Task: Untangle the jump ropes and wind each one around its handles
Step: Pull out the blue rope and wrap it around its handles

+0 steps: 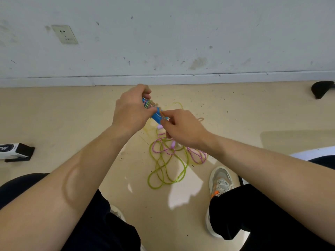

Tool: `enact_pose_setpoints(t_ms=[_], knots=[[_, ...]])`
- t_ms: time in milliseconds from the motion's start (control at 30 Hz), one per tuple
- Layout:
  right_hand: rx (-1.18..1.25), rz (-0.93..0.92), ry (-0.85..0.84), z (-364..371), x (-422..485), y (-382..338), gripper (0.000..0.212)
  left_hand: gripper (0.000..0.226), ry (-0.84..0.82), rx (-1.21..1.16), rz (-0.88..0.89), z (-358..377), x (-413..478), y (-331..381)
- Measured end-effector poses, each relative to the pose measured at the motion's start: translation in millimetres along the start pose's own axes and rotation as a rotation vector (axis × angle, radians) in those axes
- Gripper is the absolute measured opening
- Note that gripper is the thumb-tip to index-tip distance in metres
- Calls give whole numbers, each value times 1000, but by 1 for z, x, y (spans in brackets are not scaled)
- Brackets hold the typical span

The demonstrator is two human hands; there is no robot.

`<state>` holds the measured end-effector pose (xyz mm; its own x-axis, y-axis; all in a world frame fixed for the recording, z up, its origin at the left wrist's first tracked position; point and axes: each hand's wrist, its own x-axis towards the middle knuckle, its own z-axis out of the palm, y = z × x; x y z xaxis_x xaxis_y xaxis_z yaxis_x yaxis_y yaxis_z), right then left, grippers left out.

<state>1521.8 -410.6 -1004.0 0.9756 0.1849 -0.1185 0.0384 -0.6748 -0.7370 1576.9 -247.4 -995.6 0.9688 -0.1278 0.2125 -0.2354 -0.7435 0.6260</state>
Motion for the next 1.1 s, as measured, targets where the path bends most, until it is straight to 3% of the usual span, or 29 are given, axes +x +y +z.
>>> enact_pose_setpoints(t_ms=[100,267,467,600,733,933,1100], knots=[[-236,-89,44,11,0,-2,32,42,83,-174,-110,1,1,1],[-538,-128,32,21,-7,-4,58,46,135,-355,-240,13,-7,-1],[-856,-222,115,28,-14,-2,71,44,84,-606,-487,17,-9,5],[-927,-215,104,28,-20,-7,74,45,33,-734,-640,17,-8,11],[-954,-241,125,33,-21,-4,76,65,15,-763,-650,17,-9,9],[-855,-306,203,39,-22,1,73,58,83,-792,-645,14,-8,9],[-59,-32,128,34,-10,4,28,55,136,-828,-649,11,-4,7]])
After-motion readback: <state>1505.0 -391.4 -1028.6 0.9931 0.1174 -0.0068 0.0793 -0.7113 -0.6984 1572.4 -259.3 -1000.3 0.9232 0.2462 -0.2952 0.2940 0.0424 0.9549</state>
